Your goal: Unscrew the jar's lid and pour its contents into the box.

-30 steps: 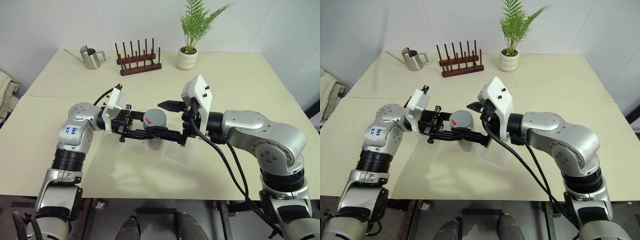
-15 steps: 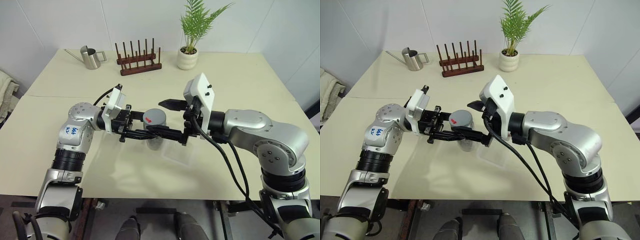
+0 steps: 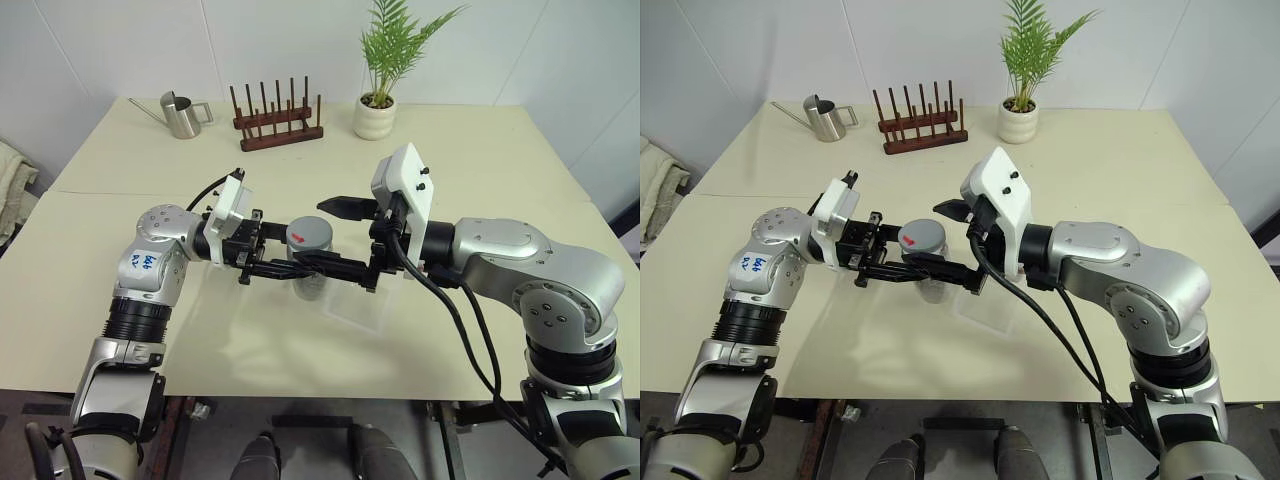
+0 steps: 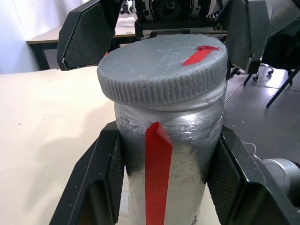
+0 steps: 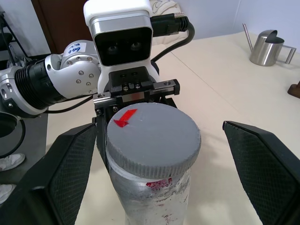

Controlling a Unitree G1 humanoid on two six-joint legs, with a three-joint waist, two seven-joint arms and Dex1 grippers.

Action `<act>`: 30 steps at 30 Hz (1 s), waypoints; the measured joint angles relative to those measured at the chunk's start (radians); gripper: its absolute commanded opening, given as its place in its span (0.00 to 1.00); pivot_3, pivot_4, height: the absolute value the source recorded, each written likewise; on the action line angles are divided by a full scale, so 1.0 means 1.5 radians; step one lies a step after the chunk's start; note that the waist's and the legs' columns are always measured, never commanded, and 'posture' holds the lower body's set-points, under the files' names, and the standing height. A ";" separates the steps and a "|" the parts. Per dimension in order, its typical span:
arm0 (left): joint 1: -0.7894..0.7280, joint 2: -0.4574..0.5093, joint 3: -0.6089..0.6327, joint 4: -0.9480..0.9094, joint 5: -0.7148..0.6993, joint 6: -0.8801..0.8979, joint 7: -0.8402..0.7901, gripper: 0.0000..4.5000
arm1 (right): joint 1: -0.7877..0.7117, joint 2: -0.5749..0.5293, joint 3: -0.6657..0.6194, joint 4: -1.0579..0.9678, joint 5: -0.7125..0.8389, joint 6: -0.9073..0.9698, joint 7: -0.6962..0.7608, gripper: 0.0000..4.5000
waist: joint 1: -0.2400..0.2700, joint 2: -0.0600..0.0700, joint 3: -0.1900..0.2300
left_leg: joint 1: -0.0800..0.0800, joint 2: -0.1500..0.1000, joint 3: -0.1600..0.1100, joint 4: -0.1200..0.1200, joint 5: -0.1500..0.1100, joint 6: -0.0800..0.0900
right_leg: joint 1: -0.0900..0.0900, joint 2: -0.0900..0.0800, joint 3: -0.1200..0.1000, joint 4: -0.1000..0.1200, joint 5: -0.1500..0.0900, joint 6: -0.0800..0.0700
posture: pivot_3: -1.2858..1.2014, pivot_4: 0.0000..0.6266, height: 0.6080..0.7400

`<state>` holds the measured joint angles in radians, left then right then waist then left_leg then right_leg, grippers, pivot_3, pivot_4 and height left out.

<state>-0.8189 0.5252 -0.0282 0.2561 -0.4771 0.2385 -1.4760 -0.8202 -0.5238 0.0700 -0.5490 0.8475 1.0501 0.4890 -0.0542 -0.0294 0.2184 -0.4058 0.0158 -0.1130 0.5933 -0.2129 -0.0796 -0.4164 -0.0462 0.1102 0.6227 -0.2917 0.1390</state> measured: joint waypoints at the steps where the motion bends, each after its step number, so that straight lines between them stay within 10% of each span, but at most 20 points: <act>1: 0.000 0.000 0.000 0.000 0.001 0.000 0.000 0.45 | 0.000 0.000 0.000 0.000 0.000 0.000 0.000 1.00 | 0.000 0.000 0.000 | 0.000 0.000 0.000 0.000 0.000 0.000 | 0.000 0.000 0.000 0.000 0.000 0.000 | 0.52 0.24 1.00; 30: 0.000 -0.003 0.000 0.000 0.003 -0.010 0.007 0.45 | 0.003 0.006 0.001 0.001 0.002 0.000 0.013 0.84 | 0.000 0.000 0.000 | 0.000 0.000 0.000 0.000 0.000 0.000 | 0.000 0.000 0.000 0.000 0.000 0.000 | 0.52 0.24 1.00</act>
<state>-0.8188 0.5214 -0.0282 0.2555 -0.4722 0.2230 -1.4649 -0.8161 -0.5145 0.0718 -0.5478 0.8509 1.0502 0.5088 -0.0540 -0.0294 0.2184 -0.4058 0.0158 -0.1129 0.5932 -0.2129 -0.0796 -0.4164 -0.0462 0.1101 0.6227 -0.2917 0.1390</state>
